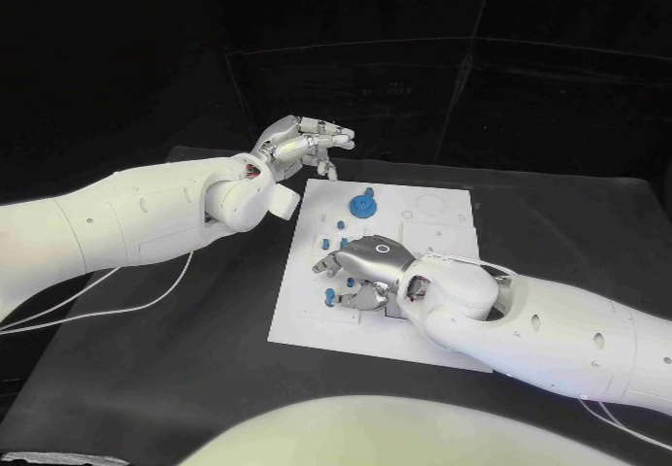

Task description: Assemble the parts on the task board

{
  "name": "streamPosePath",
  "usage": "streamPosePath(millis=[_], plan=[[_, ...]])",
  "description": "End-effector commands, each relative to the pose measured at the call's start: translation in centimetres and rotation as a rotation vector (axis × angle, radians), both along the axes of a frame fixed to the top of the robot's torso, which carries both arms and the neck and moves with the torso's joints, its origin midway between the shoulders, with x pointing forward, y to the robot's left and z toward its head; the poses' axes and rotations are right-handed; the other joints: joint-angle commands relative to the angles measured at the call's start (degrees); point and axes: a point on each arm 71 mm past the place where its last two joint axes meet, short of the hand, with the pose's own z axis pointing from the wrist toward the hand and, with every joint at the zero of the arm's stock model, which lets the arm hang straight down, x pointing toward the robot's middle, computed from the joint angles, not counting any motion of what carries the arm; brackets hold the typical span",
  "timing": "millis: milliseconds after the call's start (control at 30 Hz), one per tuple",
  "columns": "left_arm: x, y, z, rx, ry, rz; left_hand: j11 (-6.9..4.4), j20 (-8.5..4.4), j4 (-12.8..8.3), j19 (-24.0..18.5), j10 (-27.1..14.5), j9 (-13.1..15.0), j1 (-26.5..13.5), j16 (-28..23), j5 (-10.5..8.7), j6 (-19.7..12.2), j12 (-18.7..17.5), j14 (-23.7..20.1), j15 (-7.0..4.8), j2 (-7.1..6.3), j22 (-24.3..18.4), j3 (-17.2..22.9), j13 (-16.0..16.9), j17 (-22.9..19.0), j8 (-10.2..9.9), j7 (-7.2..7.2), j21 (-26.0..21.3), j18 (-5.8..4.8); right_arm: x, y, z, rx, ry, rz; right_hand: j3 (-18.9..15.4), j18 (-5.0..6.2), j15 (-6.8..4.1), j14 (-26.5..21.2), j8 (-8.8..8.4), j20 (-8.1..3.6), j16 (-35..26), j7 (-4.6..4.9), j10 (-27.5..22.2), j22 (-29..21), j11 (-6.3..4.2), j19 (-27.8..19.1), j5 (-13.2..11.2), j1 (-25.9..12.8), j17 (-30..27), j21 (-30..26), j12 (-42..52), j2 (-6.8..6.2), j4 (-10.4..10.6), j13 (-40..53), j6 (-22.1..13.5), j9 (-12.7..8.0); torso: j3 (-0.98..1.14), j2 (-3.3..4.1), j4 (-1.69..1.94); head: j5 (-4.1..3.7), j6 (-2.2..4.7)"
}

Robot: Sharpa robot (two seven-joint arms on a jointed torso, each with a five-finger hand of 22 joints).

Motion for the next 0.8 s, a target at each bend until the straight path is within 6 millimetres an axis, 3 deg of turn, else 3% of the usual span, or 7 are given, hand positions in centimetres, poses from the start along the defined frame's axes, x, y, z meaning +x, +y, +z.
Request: streamPosePath(millis=[33,300,400,633,700,733,800], plan=[[0.0,-0.1,0.1,-0.009,0.000,-0.010,-0.02,0.12,-0.10,-0.21,-0.35,0.08,0.06,-0.13,0.13,-0.24,0.20,-0.48,-0.02,0.09,-0.05,-0.18,0.07,-0.05,0.19,-0.06,-0.22,1.16,0.0,-0.6,1.1,0.137,-0.044,-0.036,-0.64,0.36,0.01,-0.29,-0.01,0.03,-0.59,0.49,-0.38,-0.18,-0.06,-0.36,0.42,0.46,-0.44,-0.38,0.73,0.65,-0.06,0.13,0.41,0.13,0.08,-0.06,-0.16,-0.22,0.28],[0.0,0.1,0.1,-0.007,0.001,-0.007,-0.01,0.12,-0.12,-0.20,-0.40,0.08,0.07,-0.12,0.13,-0.28,0.25,-0.50,-0.01,0.06,-0.08,-0.24,0.07,-0.08,0.22,-0.04,-0.25,1.16,0.4,-5.1,2.5,0.225,0.045,-0.136,-3.38,0.33,-0.48,-0.18,0.30,-0.22,-1.09,1.34,4.32,-0.34,-0.77,-0.09,0.83,0.20,-0.94,-0.66,5.19,0.84,0.57,0.72,3.95,0.50,-0.17,-0.18,0.01,-1.69,1.03],[0.0,0.2,0.1,-0.006,0.002,-0.005,-0.01,0.12,-0.13,-0.20,-0.40,0.08,0.07,-0.12,0.13,-0.29,0.25,-0.50,-0.01,0.05,-0.08,-0.25,0.07,-0.09,0.22,-0.04,-0.25,1.16,1.3,-8.4,3.1,0.237,0.135,-0.240,-4.63,-0.25,-0.38,0.88,2.28,-0.10,1.24,1.78,8.84,2.53,-0.64,1.28,1.48,-0.81,2.32,1.29,8.00,0.68,1.67,1.46,8.94,1.35,-0.23,-0.38,-0.23,-2.77,1.32],[-0.1,0.3,0.1,-0.006,0.001,-0.005,-0.01,0.12,-0.14,-0.19,-0.41,0.08,0.07,-0.11,0.13,-0.30,0.26,-0.50,-0.01,0.03,-0.09,-0.28,0.07,-0.10,0.23,-0.03,-0.26,1.16,1.8,-15.2,3.0,0.209,0.293,-0.465,-11.90,-2.34,-3.63,3.23,7.23,-3.08,9.18,-2.15,22.07,14.23,-4.90,6.18,6.92,-6.08,13.54,9.43,27.61,-0.57,6.29,15.46,15.71,2.83,-0.42,-0.61,-1.07,-5.83,2.34],[-0.1,0.3,0.1,-0.006,0.001,-0.005,-0.01,0.12,-0.14,-0.19,-0.41,0.08,0.07,-0.11,0.13,-0.30,0.26,-0.50,-0.01,0.03,-0.09,-0.28,0.07,-0.10,0.23,-0.03,-0.26,1.16,1.7,-16.5,2.9,0.181,0.305,-0.508,-16.60,-2.76,-3.37,3.52,9.57,-3.79,11.86,-2.88,20.97,17.00,-5.72,6.88,6.90,-7.09,17.26,11.36,48.94,0.90,9.77,38.35,16.28,3.51,-0.38,-0.63,-1.29,-6.22,2.30],[-0.1,0.3,0.1,-0.006,0.001,-0.005,-0.01,0.12,-0.14,-0.19,-0.41,0.08,0.07,-0.11,0.13,-0.30,0.26,-0.50,-0.01,0.03,-0.09,-0.28,0.07,-0.10,0.23,-0.03,-0.26,1.16,1.7,-17.0,2.9,0.165,0.307,-0.525,-17.49,-3.10,-4.10,3.83,10.03,-3.71,13.15,-2.34,20.46,18.54,-5.54,7.42,7.61,-7.59,19.36,12.31,53.10,1.78,11.02,43.77,16.14,3.68,-0.38,-0.64,-1.32,-6.50,2.37],[-0.1,0.2,0.1,-0.007,0.001,-0.006,-0.01,0.12,-0.14,-0.19,-0.41,0.08,0.07,-0.11,0.13,-0.30,0.26,-0.50,-0.01,0.03,-0.09,-0.28,0.07,-0.10,0.23,-0.03,-0.26,1.16,1.6,-18.0,2.7,0.124,0.307,-0.557,-19.21,-3.59,-4.31,4.44,11.40,-3.99,15.66,-3.37,21.67,21.37,-5.63,8.48,8.11,-7.60,23.27,14.07,59.39,2.54,12.53,51.20,16.76,4.45,-0.40,-0.68,-1.36,-6.72,2.39]])
